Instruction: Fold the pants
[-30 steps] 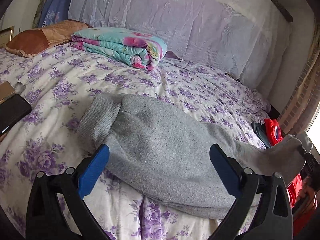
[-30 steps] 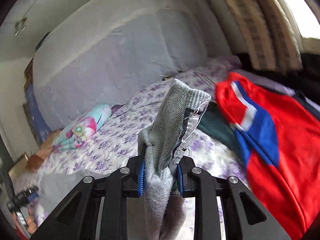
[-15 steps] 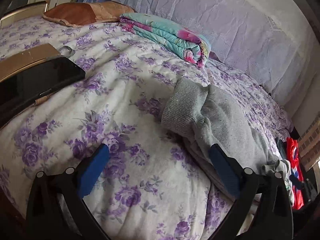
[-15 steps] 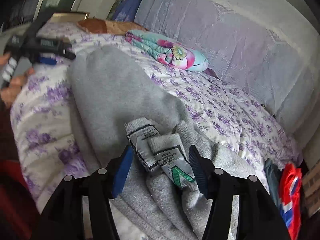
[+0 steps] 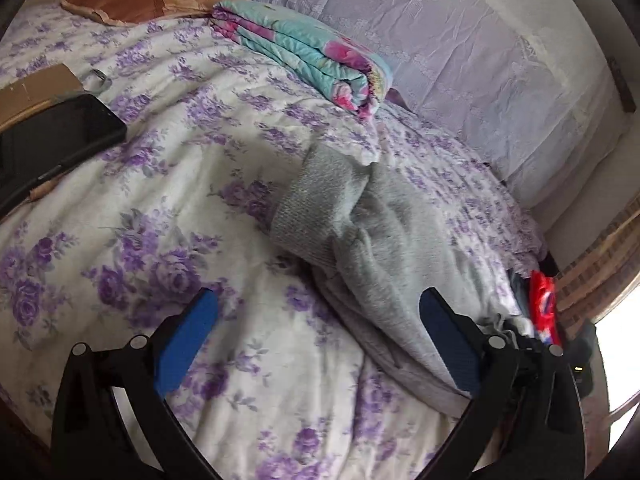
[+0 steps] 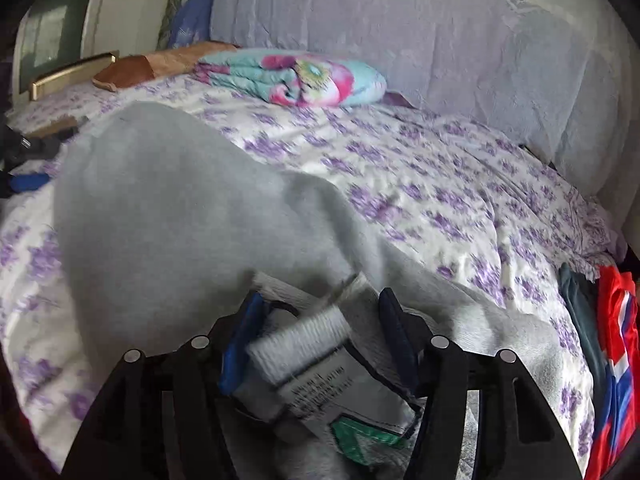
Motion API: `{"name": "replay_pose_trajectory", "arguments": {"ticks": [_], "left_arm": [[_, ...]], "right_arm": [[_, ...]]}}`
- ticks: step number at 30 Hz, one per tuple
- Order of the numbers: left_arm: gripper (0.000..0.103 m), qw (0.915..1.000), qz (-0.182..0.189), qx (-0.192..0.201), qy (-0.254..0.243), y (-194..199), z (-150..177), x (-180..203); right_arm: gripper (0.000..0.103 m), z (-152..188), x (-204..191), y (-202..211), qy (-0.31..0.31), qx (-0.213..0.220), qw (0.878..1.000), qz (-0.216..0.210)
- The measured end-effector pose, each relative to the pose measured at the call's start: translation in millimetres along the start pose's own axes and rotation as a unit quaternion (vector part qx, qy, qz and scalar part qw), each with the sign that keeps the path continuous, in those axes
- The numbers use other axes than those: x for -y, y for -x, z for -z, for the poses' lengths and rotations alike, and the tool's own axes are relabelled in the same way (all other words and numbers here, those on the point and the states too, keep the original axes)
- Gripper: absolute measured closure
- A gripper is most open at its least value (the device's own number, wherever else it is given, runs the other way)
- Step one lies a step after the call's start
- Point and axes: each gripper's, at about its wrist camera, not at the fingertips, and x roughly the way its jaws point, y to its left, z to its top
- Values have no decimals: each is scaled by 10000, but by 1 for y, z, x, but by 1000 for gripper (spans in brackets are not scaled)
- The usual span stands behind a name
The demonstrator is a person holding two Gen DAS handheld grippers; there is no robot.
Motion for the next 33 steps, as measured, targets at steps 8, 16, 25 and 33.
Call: {"name": "replay_pose_trajectory", "arguments": {"ticks": [8,16,25,33], "left_arm": [[5,9987,-90,-499,-32,-53,-12,28],[5,9993,-156,-348,-49,-64,-20,30],[31,9993,-174,-82,325,-60,-26,18],[7,9992,-351,-56,169,-70,-20,34]], "right_arm": [[36,2,1,20,67,296,9995,66],[28,14,73,71,-1465,772,9862,78],[10,41,91,58,-1945,588,9791,-61],[3,60,88,21,-1757,-166,9830,-506]]}}
